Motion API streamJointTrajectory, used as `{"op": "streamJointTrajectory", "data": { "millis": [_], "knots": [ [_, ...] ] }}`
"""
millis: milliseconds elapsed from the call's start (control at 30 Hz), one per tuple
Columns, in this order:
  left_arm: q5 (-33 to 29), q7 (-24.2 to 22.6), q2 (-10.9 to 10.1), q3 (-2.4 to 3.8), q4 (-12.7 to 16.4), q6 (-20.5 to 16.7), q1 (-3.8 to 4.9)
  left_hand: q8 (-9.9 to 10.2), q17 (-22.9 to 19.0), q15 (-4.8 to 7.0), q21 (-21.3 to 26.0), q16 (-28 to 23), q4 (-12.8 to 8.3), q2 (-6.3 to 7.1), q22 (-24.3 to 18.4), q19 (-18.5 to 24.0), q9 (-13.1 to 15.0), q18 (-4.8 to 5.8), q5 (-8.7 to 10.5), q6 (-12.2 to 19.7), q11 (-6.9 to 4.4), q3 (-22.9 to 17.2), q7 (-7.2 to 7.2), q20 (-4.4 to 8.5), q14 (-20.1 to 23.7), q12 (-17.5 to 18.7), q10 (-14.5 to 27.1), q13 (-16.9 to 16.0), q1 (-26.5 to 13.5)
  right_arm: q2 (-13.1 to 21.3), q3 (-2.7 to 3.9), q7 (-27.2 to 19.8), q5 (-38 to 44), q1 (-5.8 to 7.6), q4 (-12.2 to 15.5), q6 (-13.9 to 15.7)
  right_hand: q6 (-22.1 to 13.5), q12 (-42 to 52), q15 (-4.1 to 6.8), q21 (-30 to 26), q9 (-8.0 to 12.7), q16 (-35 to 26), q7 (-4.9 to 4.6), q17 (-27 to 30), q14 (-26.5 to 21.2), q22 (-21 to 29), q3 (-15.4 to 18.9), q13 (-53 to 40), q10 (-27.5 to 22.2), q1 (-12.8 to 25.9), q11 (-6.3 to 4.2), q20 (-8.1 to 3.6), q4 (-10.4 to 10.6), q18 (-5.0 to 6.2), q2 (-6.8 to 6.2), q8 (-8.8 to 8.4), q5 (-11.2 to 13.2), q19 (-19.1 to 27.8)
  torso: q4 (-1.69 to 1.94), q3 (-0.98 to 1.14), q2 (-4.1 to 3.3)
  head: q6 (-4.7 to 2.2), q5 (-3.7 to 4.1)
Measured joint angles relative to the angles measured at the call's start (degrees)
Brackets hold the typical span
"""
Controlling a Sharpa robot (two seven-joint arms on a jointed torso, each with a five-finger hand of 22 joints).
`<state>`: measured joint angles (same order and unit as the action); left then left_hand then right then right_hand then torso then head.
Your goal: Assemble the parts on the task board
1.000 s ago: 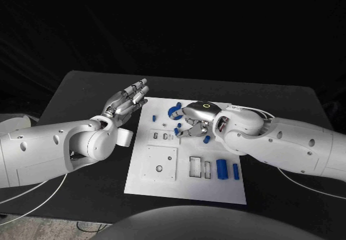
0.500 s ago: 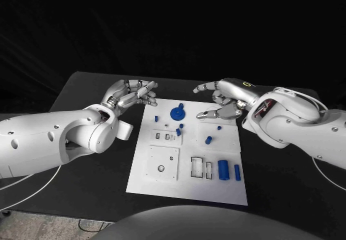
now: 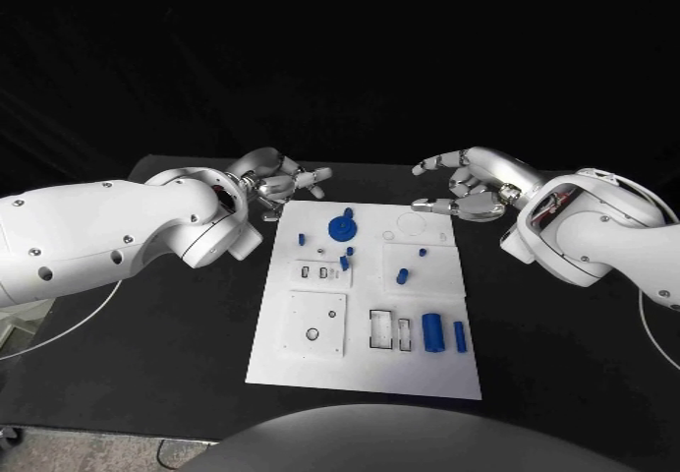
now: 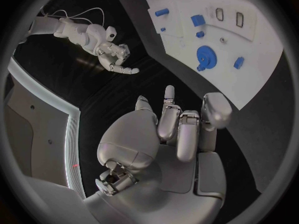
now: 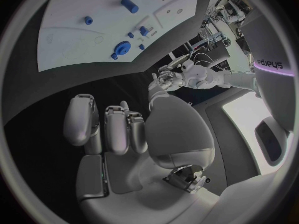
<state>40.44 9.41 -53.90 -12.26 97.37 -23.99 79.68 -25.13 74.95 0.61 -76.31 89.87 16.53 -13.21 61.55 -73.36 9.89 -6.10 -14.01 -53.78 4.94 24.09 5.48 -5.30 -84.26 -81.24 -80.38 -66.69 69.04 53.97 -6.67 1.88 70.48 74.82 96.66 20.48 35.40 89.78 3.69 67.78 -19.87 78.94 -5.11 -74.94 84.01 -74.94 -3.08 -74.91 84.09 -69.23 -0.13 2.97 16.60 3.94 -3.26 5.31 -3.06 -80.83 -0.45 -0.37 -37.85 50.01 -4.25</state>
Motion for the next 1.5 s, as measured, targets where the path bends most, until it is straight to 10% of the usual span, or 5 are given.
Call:
{"op": "streamJointTrajectory", "data": {
  "millis": [167,433,767,1033,1500],
  "knots": [
    [5.21,9.46,2.87,0.02,-0.80,7.44,0.48,-4.95,0.00,1.51,-5.83,0.00,-0.12,-0.47,9.89,-4.52,4.36,1.67,1.05,-3.15,-1.42,0.71,-1.91,1.06,0.35,-0.03,-0.65,-0.89,-2.23,0.50,-0.11,0.00,-2.08,0.00,-0.43,-0.75,0.00,0.00,-0.42,-0.57,0.14,0.00,0.00,0.00,0.00,0.00,0.25,0.00,-0.21,1.71,0.21,0.21,0.10,0.23,3.50,0.44,-1.71,0.21,-0.34,0.47,0.14,0.00,1.05],
    [10.11,20.35,5.92,-0.03,-2.51,16.98,0.62,-15.38,0.00,3.21,-7.78,0.00,-0.12,-1.10,13.41,-6.31,17.75,1.67,1.05,0.36,-3.19,0.71,-3.49,2.86,0.26,-0.04,-0.47,-0.88,-3.63,1.62,-0.32,0.00,-3.81,-0.23,-0.47,-1.47,0.22,0.00,-0.42,-1.00,0.44,-0.23,-0.22,0.01,0.01,0.01,1.25,0.00,0.00,4.54,0.41,0.42,0.17,0.90,6.90,0.88,-3.93,0.41,-1.10,1.14,0.12,0.01,0.99],
    [13.06,26.92,9.01,-0.04,-4.16,22.70,0.59,-17.09,-0.01,3.29,-8.69,0.00,-0.12,-1.34,13.40,-8.19,22.49,2.55,0.47,2.22,-3.31,0.71,-3.78,3.25,0.19,-0.05,-0.56,-0.88,-3.87,1.34,-0.50,0.07,-4.51,-1.15,-1.22,-2.52,0.43,0.00,-0.42,-1.57,0.59,-0.23,-0.43,0.02,0.01,0.02,1.48,0.00,0.00,4.45,0.41,0.62,-0.06,0.90,7.41,1.33,-5.58,0.61,-1.26,1.53,0.03,0.00,0.90],
    [14.26,28.92,10.48,-0.06,-5.10,24.23,0.16,-19.81,-0.02,3.90,-8.90,0.00,-0.12,-1.13,13.39,-9.07,29.39,2.55,0.20,4.48,-3.82,0.70,-4.16,3.77,0.19,-0.05,-0.46,-0.88,-3.66,1.11,-0.51,0.22,-4.54,-1.41,-1.41,-3.61,0.63,0.00,-0.42,-1.88,0.59,-0.51,-0.63,0.02,0.01,0.02,1.48,0.01,0.00,4.45,0.41,0.41,-0.06,0.90,7.41,1.33,-5.93,0.82,-1.15,1.50,0.04,0.00,0.64],
    [15.63,29.65,13.22,-0.09,-6.58,24.83,-1.73,-18.99,-0.03,3.88,-8.44,0.00,-0.12,-0.95,13.38,-8.83,31.42,2.55,-1.10,5.79,-3.83,0.70,-3.87,3.53,0.19,-0.05,-0.46,-0.86,-2.84,1.27,-0.52,0.68,-4.54,-1.64,-1.52,-5.08,0.63,0.00,-0.41,-2.23,0.64,-0.89,-0.63,0.03,0.01,0.03,1.63,0.01,0.00,4.45,0.40,0.41,-0.22,0.90,7.41,1.33,-6.16,0.82,-1.05,1.43,0.12,0.00,-0.13]
  ]
}}
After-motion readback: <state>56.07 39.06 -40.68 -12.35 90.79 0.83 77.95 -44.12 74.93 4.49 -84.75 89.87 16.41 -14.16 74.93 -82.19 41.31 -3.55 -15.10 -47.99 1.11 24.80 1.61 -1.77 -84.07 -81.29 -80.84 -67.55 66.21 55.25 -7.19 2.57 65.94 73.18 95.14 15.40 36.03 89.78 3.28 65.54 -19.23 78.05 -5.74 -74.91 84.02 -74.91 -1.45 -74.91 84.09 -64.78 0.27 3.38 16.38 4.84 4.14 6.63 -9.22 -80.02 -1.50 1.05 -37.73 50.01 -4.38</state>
